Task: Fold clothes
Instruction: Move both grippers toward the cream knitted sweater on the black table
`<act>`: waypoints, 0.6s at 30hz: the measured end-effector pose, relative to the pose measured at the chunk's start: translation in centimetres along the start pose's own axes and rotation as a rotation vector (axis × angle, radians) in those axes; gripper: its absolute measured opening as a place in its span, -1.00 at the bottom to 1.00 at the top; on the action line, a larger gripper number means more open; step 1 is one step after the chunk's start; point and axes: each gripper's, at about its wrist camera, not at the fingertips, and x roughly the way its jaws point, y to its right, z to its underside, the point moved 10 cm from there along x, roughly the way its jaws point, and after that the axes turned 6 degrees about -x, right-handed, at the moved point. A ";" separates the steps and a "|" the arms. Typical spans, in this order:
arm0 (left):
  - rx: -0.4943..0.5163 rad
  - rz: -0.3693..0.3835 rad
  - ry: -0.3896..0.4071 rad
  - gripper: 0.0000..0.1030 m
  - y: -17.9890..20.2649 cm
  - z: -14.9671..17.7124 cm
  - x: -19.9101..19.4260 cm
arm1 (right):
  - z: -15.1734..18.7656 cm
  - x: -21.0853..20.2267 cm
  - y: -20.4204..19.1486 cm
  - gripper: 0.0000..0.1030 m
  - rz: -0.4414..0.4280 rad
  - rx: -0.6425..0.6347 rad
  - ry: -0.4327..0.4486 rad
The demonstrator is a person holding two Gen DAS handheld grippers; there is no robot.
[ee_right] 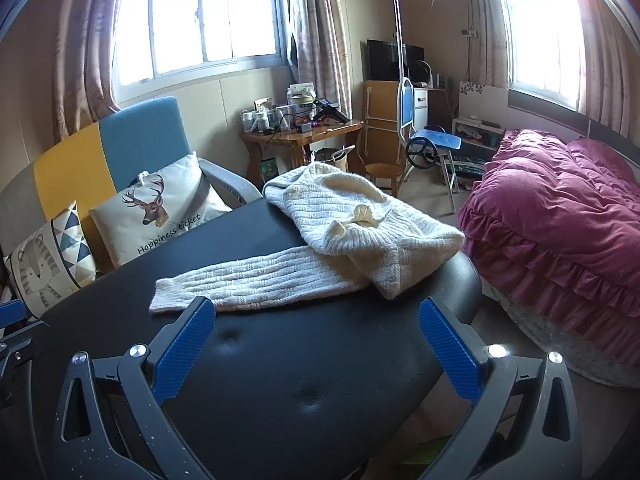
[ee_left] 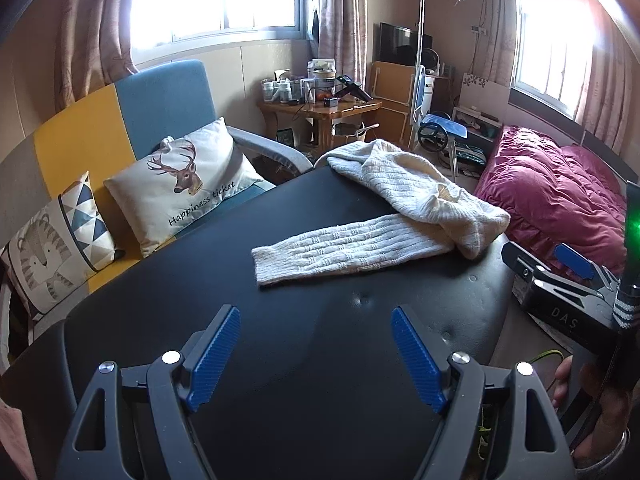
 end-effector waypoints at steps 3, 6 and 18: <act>-0.006 0.064 -0.009 0.56 -1.1 1.7 0.1 | 0.4 1.3 0.4 1.00 -0.025 -0.001 0.011; -0.044 0.080 -0.027 0.56 -3.5 3.9 0.3 | 1.5 4.9 1.5 1.00 -0.016 -0.025 -0.019; -0.238 -0.096 -0.098 0.55 -15.4 9.3 0.5 | -0.4 16.6 -0.8 1.00 0.131 -0.292 -0.061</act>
